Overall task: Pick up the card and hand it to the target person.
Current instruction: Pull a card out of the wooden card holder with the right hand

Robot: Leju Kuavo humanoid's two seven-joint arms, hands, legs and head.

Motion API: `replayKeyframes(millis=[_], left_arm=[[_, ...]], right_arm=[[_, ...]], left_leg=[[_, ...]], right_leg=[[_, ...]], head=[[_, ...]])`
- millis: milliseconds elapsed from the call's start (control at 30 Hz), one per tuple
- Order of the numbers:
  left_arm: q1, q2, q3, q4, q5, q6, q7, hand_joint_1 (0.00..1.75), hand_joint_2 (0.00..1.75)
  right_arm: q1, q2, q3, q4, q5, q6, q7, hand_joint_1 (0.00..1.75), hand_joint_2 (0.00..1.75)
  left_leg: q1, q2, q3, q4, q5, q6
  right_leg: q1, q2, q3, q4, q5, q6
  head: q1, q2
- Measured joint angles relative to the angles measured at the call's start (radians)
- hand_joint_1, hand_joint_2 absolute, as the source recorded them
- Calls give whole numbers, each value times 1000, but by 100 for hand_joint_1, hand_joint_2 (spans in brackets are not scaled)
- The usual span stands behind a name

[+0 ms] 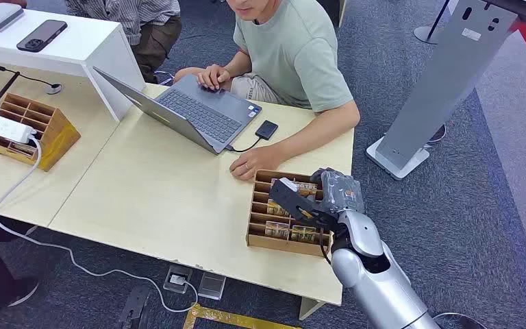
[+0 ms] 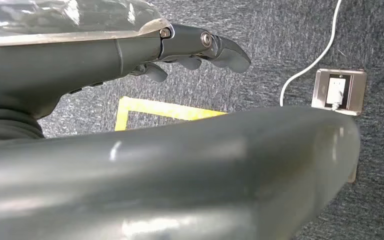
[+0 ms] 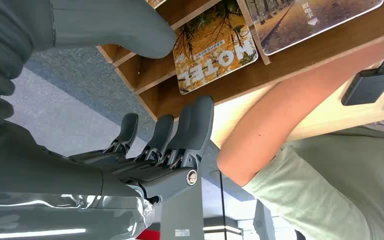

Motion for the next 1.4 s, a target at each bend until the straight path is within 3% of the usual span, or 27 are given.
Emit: replayKeyframes(millis=[467,1400], left_arm=[[-1,-1,-10,0,0,0,1,0,0],[-2,-1,-14,0,15,0,2,0,0]], right_arm=[[-11,16,0,39,-2,-5,-11,78,175],[-59,52,0,150,-11,-24,-47,83,175]], left_leg=[[0,0,0,0,0,0],[0,0,0,0,0,0]], right_leg=[[0,0,0,0,0,0],[0,0,0,0,0,0]], head=[[0,0],[0,0]])
